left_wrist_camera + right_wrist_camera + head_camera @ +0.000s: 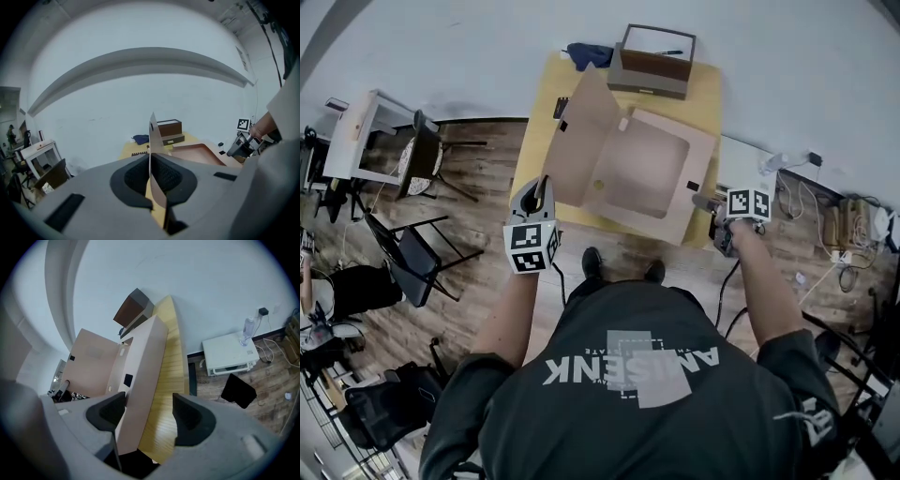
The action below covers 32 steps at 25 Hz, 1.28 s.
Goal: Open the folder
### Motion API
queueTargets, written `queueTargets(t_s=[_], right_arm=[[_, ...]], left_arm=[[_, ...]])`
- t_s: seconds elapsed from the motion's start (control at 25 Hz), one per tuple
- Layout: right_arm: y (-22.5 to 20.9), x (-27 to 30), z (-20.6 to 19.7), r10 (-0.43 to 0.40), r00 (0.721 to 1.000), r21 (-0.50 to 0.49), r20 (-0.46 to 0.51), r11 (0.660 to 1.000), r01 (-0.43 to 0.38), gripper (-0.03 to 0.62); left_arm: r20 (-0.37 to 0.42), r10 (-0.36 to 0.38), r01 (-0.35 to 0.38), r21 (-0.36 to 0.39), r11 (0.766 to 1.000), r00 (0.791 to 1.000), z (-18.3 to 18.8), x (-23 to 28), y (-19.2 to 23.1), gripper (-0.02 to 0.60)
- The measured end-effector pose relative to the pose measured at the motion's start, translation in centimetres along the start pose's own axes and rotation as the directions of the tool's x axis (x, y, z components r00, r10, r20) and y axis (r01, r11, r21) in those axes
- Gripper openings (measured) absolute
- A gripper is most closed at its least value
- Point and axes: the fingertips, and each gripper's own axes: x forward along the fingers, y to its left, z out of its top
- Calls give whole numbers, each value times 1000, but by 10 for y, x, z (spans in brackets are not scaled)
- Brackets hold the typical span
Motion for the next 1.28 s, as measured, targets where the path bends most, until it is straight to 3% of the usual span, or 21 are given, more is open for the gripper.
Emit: queueTargets(t_s=[0.24, 0.6, 0.92, 1.12, 1.28], right_arm=[[-4, -6, 2, -66, 997, -15, 40, 998, 66, 305], [-9, -8, 28, -158, 981, 27, 112, 987, 156, 305], [-8, -6, 36, -198, 971, 78, 132, 979, 189, 305], [-10, -7, 34, -201, 967, 122, 153, 975, 184, 305], [-9, -10, 35, -240, 960, 70, 146, 970, 231, 305]], left_arm=[[-67, 41, -42, -13, 999, 997, -38, -7, 44, 17], [-132, 6, -15, -69, 998, 991, -65, 10, 68, 28], [-190, 14, -46, -169, 985, 982, -89, 35, 100, 56], [-256, 35, -78, -159, 984, 966, -117, 49, 113, 90], [-313, 42, -105, -187, 977, 949, -140, 59, 123, 110]])
